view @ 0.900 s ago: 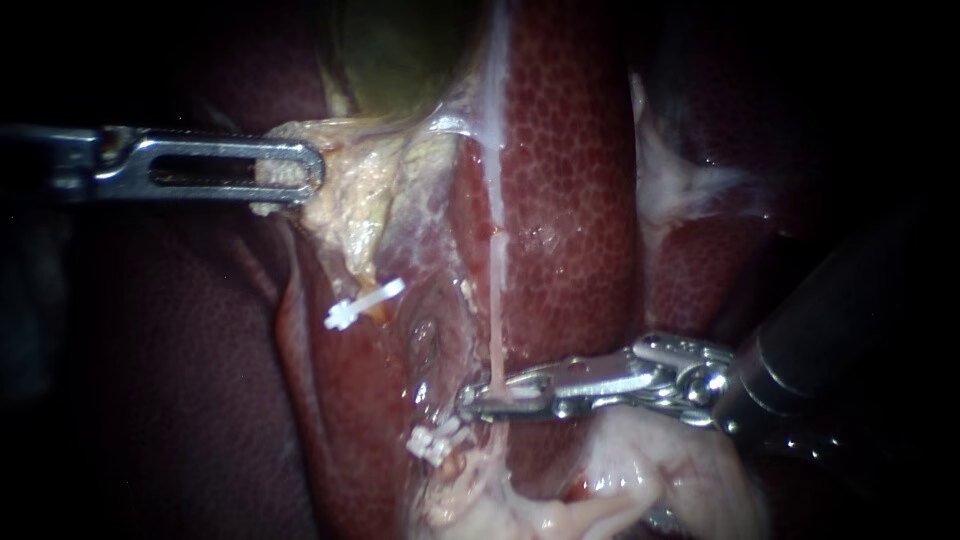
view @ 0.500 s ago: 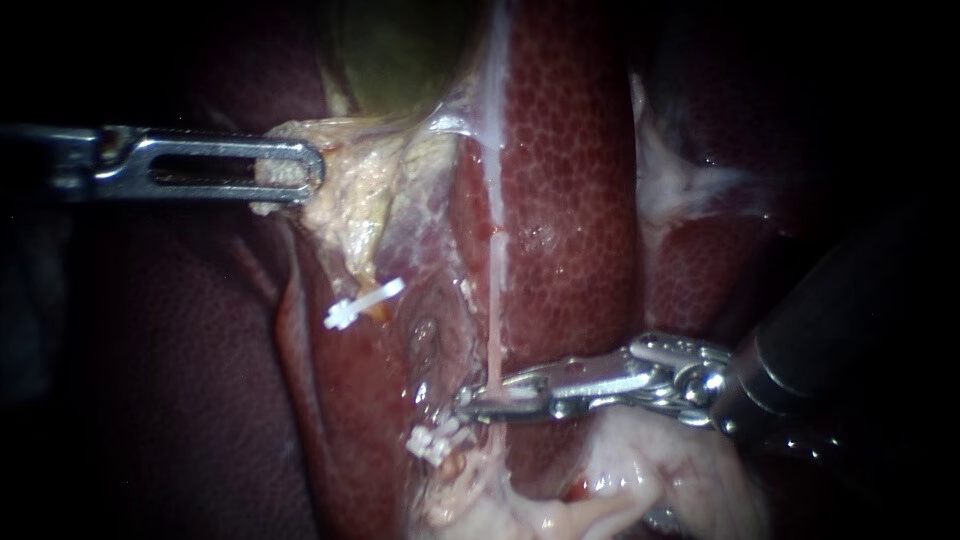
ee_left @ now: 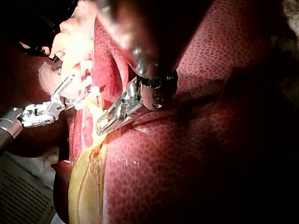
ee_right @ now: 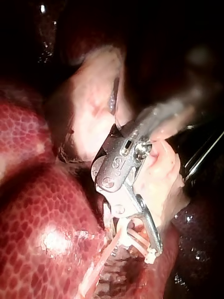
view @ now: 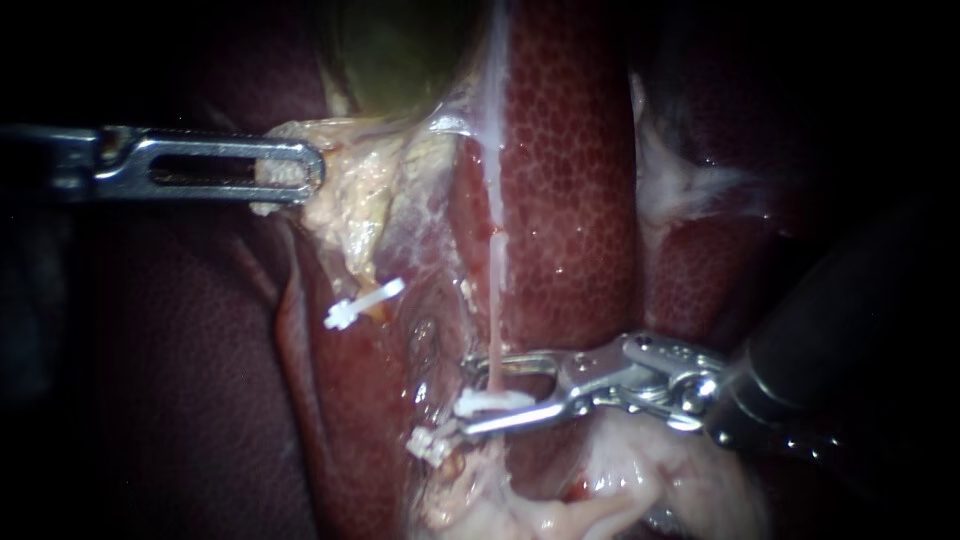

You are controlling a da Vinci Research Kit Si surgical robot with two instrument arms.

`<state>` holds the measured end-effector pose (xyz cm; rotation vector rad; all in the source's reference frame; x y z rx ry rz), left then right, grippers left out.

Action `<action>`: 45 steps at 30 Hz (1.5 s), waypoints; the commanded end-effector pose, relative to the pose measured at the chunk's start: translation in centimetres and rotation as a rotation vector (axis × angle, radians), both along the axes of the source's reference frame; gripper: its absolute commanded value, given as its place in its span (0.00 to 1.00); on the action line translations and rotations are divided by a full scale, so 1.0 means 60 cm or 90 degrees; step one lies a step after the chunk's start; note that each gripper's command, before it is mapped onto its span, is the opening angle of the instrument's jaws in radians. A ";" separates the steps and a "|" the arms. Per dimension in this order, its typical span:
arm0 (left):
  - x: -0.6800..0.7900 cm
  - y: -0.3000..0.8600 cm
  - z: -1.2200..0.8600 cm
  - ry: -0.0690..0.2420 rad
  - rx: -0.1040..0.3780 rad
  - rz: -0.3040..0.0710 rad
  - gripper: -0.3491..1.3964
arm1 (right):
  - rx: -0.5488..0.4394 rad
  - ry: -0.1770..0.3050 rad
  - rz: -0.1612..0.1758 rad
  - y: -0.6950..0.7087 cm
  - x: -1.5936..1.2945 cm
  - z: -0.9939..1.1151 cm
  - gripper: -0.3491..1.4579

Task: Going back first clip right tube

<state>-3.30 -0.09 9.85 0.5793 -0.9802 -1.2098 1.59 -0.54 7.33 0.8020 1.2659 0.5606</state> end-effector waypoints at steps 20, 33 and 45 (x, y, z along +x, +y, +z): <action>-0.0001 0.0000 0.0000 0.000 0.000 0.000 0.00 | -0.118 0.022 0.004 0.0114 -0.0131 -0.0114 0.53; -0.0022 -0.0015 0.0021 0.002 -0.005 -0.002 0.00 | -0.159 0.020 -0.011 0.0145 -0.0161 -0.0191 0.52; -0.0097 -0.0047 0.0114 0.004 -0.003 0.032 0.00 | -0.159 0.021 -0.011 0.0144 -0.0161 -0.0191 0.52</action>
